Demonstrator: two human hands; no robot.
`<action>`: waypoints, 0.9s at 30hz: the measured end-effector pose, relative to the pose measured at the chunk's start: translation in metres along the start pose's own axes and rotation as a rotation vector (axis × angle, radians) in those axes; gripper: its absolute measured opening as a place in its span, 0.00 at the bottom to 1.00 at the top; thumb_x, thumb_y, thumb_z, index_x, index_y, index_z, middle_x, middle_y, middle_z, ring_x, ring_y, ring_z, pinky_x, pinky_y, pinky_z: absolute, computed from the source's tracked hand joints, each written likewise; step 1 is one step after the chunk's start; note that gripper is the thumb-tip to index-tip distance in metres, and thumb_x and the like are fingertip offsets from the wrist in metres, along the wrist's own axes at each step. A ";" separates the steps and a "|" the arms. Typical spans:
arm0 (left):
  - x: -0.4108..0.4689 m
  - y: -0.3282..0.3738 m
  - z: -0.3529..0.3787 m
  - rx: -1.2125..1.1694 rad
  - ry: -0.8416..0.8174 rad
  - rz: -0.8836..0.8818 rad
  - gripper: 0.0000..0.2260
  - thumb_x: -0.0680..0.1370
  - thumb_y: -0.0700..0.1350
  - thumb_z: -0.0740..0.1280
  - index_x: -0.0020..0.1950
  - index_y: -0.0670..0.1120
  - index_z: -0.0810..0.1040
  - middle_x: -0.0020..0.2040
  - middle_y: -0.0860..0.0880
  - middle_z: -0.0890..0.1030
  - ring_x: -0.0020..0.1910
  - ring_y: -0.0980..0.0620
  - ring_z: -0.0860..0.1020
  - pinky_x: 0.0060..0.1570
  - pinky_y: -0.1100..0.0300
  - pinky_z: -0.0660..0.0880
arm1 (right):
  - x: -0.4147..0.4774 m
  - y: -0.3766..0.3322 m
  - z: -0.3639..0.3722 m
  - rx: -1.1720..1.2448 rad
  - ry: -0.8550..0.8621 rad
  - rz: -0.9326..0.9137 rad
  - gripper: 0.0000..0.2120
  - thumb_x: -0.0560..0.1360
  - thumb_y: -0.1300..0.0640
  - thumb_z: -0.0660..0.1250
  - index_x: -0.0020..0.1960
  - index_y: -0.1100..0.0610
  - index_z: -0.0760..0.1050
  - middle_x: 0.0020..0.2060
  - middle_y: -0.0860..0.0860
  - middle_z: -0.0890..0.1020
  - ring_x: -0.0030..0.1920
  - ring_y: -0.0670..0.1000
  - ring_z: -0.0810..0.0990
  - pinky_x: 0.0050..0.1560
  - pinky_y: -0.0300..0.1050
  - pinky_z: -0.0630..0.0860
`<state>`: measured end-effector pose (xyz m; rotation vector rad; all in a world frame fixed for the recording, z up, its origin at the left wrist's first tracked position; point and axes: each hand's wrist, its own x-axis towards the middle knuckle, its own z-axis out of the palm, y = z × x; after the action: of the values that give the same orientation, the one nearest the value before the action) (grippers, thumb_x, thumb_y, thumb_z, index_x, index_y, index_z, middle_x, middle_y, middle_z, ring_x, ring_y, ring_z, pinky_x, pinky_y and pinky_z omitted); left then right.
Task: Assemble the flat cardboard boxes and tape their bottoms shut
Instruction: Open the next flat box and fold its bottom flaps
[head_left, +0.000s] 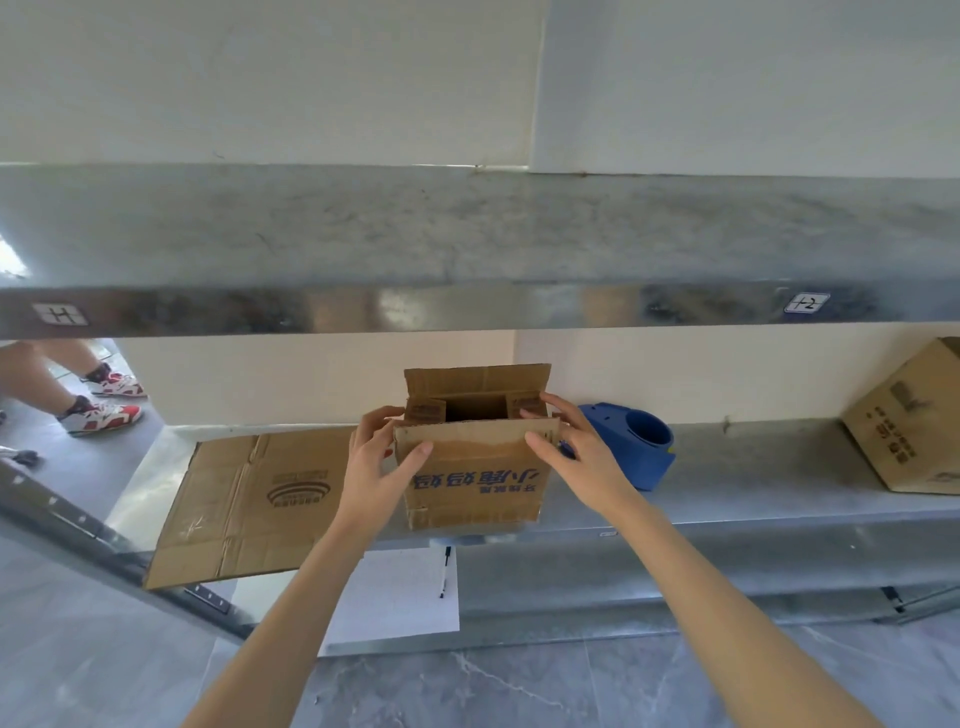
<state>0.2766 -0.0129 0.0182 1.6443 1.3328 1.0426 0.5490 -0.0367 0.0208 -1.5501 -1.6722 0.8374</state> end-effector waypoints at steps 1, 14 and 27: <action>0.003 0.000 -0.001 -0.003 0.007 0.006 0.14 0.73 0.59 0.68 0.55 0.55 0.77 0.65 0.57 0.69 0.67 0.52 0.69 0.63 0.46 0.76 | 0.001 -0.001 -0.001 -0.011 0.010 0.014 0.15 0.75 0.35 0.60 0.55 0.39 0.78 0.70 0.30 0.63 0.71 0.38 0.65 0.69 0.43 0.66; 0.030 -0.003 -0.013 0.050 -0.096 0.157 0.41 0.74 0.42 0.75 0.79 0.56 0.54 0.75 0.62 0.64 0.73 0.57 0.64 0.68 0.54 0.64 | 0.014 -0.015 -0.005 0.021 0.086 -0.004 0.40 0.76 0.57 0.72 0.79 0.41 0.53 0.75 0.37 0.60 0.74 0.40 0.61 0.70 0.41 0.61; 0.029 -0.013 -0.009 0.063 -0.091 0.199 0.16 0.75 0.44 0.74 0.62 0.50 0.79 0.64 0.60 0.70 0.64 0.64 0.71 0.63 0.58 0.73 | 0.008 -0.007 0.003 -0.032 0.040 0.049 0.18 0.78 0.44 0.67 0.66 0.43 0.72 0.72 0.34 0.63 0.71 0.36 0.61 0.67 0.39 0.62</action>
<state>0.2674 0.0181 0.0134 1.8790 1.1717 1.0347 0.5420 -0.0288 0.0255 -1.6251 -1.6322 0.8028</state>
